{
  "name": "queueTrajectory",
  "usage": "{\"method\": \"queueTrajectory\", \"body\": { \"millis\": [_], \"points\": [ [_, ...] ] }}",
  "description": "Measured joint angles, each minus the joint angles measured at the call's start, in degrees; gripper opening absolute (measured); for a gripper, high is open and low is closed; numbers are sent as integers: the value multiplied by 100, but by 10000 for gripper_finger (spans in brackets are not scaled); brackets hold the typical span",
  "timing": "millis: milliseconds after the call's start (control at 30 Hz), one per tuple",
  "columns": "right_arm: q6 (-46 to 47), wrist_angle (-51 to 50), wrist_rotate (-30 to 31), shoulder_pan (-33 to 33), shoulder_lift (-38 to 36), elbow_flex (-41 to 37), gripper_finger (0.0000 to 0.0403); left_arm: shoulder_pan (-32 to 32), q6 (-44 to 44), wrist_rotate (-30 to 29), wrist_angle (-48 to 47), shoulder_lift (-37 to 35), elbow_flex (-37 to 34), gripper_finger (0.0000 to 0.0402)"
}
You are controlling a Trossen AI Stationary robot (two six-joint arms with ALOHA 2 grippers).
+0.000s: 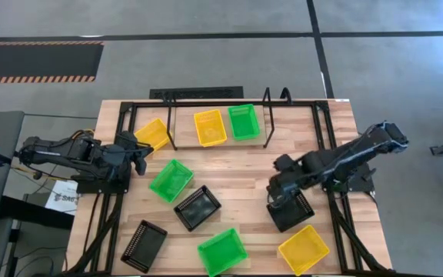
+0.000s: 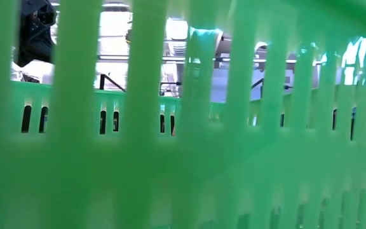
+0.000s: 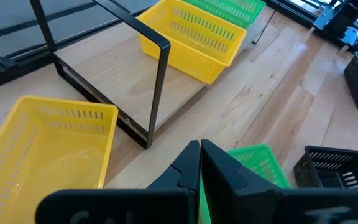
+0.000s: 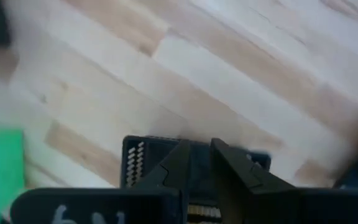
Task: Stack baskets on shelf by color
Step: Move the top right black bin to the center of the table
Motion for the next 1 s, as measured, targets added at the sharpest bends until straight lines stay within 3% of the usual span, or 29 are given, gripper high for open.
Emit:
{"method": "queueTrajectory", "body": {
  "millis": [167,400,700,1000],
  "points": [
    [-1975,103,-691,-651,31,-98,82,0,-34,115,2,0,-1,0],
    [-3510,254,-1242,-1020,319,-100,82,0,-238,143,6,0,-2,0],
    [-4125,233,-1354,-383,762,-163,82,0,-382,148,9,1,-2,0],
    [-3509,1007,-1464,-46,743,-1290,82,0,-396,147,9,2,-1,0]
  ]
}}
